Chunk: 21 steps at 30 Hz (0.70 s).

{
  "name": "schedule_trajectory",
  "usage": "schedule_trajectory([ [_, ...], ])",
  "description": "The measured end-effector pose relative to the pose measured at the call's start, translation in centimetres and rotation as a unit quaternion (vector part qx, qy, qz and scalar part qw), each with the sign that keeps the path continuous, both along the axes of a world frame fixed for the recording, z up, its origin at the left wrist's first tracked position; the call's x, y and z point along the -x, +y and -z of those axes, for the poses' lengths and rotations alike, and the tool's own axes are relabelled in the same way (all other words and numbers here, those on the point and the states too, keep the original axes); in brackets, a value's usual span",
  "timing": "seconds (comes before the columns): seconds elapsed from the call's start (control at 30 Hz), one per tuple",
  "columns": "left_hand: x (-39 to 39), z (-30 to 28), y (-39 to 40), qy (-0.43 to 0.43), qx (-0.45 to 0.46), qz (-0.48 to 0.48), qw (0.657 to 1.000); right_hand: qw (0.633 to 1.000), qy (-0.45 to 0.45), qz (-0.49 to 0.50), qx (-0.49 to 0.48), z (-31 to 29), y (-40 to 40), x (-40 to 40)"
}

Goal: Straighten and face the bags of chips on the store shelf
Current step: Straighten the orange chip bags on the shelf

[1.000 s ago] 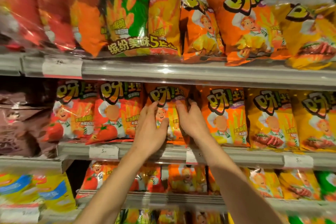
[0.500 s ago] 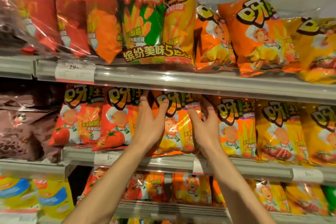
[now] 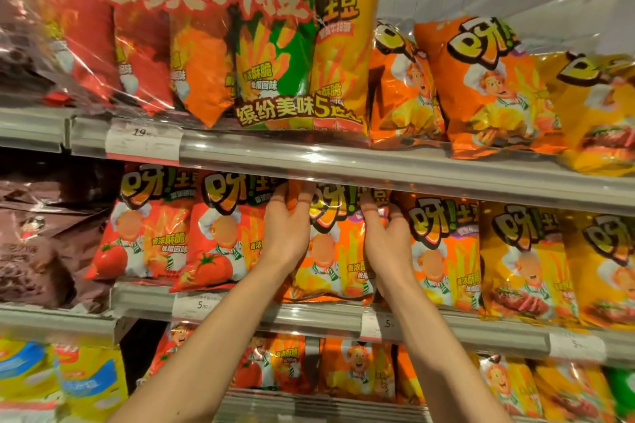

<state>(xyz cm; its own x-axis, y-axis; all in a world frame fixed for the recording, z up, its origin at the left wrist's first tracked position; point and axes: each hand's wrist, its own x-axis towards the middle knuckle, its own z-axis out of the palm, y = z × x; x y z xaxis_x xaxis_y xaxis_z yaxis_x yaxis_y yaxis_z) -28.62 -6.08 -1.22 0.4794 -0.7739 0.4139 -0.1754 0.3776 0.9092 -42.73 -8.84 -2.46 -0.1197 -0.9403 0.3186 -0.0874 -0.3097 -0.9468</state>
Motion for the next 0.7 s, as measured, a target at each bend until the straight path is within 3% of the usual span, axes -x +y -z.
schedule_trajectory([
  [0.13,0.2,2.1,0.8,-0.041,-0.058,0.033,0.997,1.0,0.014,0.005,-0.012,0.1,0.1,0.3],
  [0.27,0.6,4.9,2.5,-0.136,-0.068,0.079,0.985,0.995,0.053,-0.066,-0.048,1.2,1.9,1.5],
  [0.37,0.4,4.5,2.1,-0.122,-0.079,0.098,0.985,0.99,0.1,-0.085,-0.053,2.6,3.2,1.8],
  [0.7,0.2,4.6,0.2,-0.095,-0.15,0.136,0.975,0.989,0.136,-0.041,-0.027,4.5,2.5,2.0],
])
